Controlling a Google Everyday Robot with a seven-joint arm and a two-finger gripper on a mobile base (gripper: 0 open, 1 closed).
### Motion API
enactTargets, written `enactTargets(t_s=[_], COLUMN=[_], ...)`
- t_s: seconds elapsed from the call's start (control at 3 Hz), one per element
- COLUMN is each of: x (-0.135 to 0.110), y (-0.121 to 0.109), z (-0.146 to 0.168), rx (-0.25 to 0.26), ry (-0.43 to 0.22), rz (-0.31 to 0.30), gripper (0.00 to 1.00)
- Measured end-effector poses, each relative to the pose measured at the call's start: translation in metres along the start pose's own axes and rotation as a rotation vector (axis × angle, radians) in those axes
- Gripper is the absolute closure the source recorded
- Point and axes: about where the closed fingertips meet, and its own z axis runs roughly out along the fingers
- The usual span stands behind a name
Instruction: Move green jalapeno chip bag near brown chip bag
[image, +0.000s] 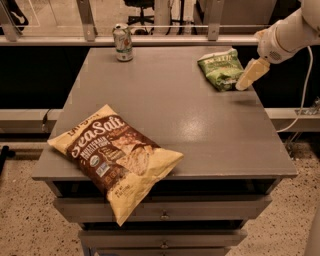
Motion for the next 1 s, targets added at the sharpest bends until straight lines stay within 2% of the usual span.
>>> enactTargets(t_s=[0.33,0.67,1.0], x=[0.003,0.002,0.003], y=[0.002,0.006,0.009], z=[0.016,0.027,0.032], rx=[-0.021,-0.049,-0.065], ry=[-0.004,-0.004,-0.002], rz=[0.037,0.067,0.087], gripper=[0.00,0.18,0.41])
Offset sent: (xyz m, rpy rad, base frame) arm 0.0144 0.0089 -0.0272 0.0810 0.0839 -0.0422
